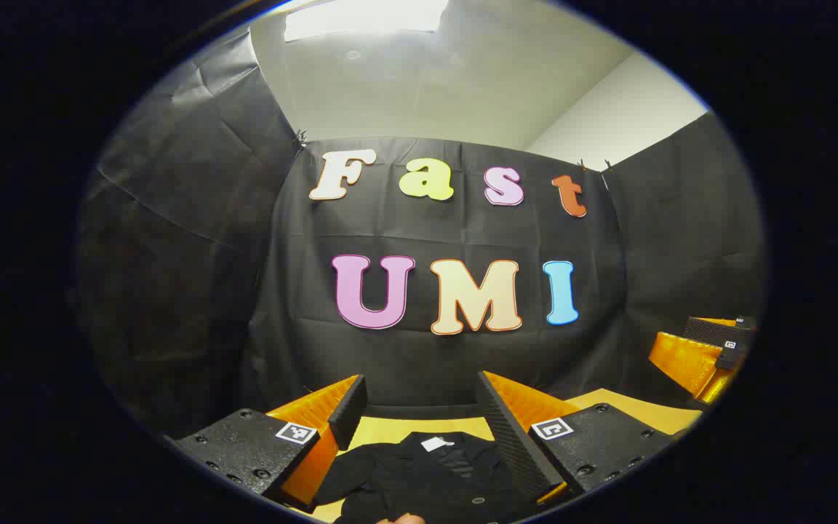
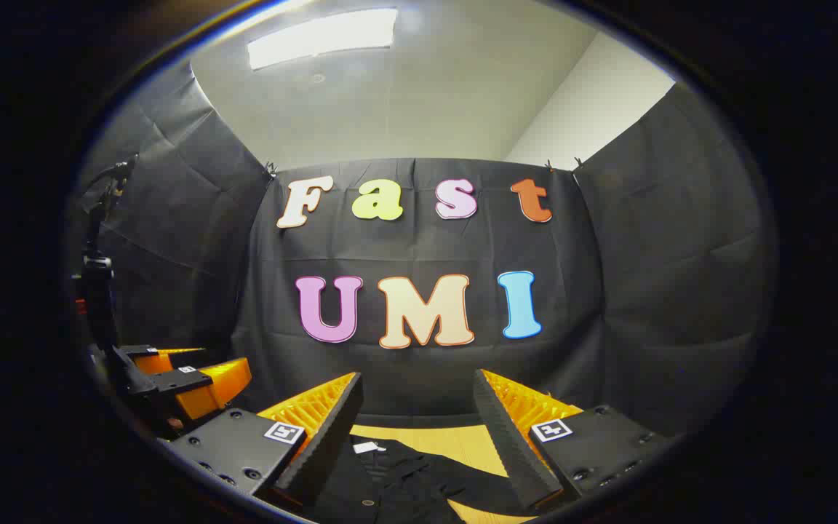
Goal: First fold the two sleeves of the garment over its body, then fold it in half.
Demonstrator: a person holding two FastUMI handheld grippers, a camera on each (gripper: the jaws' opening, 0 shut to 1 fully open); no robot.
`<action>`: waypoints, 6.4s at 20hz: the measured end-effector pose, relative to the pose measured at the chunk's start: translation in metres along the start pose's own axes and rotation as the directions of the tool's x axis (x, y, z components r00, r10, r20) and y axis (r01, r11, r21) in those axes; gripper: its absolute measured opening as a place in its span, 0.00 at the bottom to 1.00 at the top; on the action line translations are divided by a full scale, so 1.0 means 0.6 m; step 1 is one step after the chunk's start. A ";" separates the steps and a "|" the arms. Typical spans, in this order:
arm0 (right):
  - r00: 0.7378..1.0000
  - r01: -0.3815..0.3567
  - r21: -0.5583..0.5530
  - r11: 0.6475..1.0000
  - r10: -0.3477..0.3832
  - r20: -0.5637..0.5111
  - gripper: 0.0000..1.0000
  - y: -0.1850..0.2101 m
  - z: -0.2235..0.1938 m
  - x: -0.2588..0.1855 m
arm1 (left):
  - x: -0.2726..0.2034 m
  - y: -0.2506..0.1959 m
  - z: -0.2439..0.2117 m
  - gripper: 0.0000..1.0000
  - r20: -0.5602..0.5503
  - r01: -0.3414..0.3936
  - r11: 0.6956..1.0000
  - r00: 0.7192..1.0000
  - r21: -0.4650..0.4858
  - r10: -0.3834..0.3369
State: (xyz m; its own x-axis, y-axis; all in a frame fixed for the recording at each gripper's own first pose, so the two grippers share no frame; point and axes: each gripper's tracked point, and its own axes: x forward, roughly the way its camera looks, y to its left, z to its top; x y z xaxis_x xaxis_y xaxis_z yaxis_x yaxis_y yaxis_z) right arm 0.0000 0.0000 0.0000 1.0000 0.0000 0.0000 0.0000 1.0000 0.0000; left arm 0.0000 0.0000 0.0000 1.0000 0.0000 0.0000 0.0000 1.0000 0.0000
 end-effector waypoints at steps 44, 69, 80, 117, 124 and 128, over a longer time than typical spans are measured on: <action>0.910 0.266 -0.045 0.963 -0.266 -0.319 0.97 -0.368 -0.245 0.033 | -0.026 -0.007 -0.017 0.96 -0.012 -0.145 0.986 0.989 0.087 0.146; 0.473 0.186 -0.079 0.979 -0.160 -0.867 0.98 -0.573 -0.659 -0.133 | -0.007 -0.128 -0.033 0.91 -0.047 -0.151 0.974 0.986 0.171 0.161; 0.575 0.188 0.043 0.981 -0.075 -0.815 0.04 -0.477 -0.592 -0.067 | -0.026 -0.047 -0.049 0.92 -0.076 -0.199 0.970 0.975 0.140 0.211; 0.769 -0.246 0.138 0.960 0.279 -0.574 0.03 0.286 -0.426 0.266 | -0.130 0.480 -0.147 0.96 -0.208 -0.451 0.871 0.849 0.195 0.486; 0.733 -0.272 0.145 0.951 0.302 -0.609 0.02 0.381 -0.467 0.289 | -0.153 0.553 -0.192 0.96 -0.262 -0.489 0.854 0.813 0.178 0.520; 0.697 -0.275 0.207 0.939 0.343 -0.630 0.03 0.423 -0.486 0.285 | -0.169 0.576 -0.227 0.92 -0.312 -0.498 0.854 0.796 0.148 0.518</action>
State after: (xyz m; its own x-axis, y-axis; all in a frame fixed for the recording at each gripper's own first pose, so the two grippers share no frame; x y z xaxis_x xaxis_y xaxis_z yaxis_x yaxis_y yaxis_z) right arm 0.1710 0.2539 -0.2917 0.6969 0.3433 -0.6297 -0.2755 0.9388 0.2069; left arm -0.1017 0.3455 -0.1360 0.7963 0.5183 -0.3120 -0.4983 0.8544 0.1476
